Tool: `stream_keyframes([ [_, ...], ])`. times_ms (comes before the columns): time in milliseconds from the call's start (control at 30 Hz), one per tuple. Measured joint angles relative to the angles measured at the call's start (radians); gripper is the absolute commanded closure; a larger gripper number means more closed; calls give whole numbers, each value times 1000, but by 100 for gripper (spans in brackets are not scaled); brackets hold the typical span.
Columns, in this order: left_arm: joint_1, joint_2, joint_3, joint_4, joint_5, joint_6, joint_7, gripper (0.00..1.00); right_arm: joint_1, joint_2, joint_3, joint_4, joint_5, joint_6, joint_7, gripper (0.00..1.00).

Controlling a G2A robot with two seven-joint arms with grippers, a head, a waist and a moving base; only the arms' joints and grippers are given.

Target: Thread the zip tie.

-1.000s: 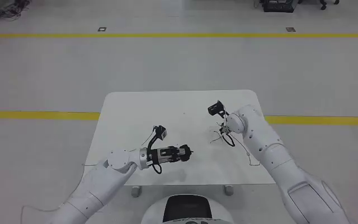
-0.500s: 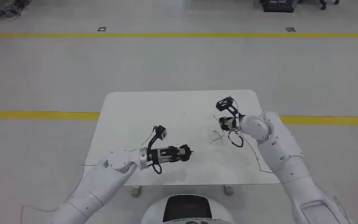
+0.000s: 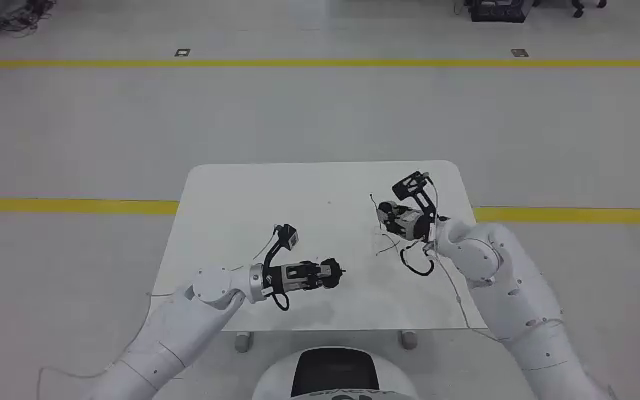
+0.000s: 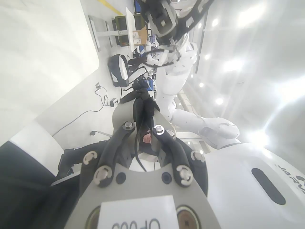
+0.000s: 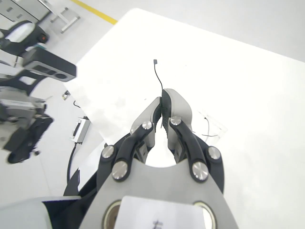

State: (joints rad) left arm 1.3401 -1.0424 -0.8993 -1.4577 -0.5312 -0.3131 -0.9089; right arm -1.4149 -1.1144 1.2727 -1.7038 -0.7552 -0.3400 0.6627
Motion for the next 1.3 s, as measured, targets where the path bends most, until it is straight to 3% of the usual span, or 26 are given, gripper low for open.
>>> stream_keyframes([
  [133, 0, 0, 0, 0, 0, 0, 0, 100, -74, 49, -8, -74, 72, 0, -111, 100],
  [300, 0, 0, 0, 0, 0, 0, 0, 100, -69, 104, -71, -90, 121, 0, -281, 100],
  [700, 0, 0, 0, 0, 0, 0, 0, 100, -74, 103, -71, -94, 128, 0, -290, 100],
  [1067, 0, 0, 0, 0, 0, 0, 0, 100, -235, 124, -110, -151, 26, 0, -703, 100],
  [1300, 0, 0, 0, 0, 0, 0, 0, 100, -272, 134, -207, -83, -1, 0, -942, 100],
])
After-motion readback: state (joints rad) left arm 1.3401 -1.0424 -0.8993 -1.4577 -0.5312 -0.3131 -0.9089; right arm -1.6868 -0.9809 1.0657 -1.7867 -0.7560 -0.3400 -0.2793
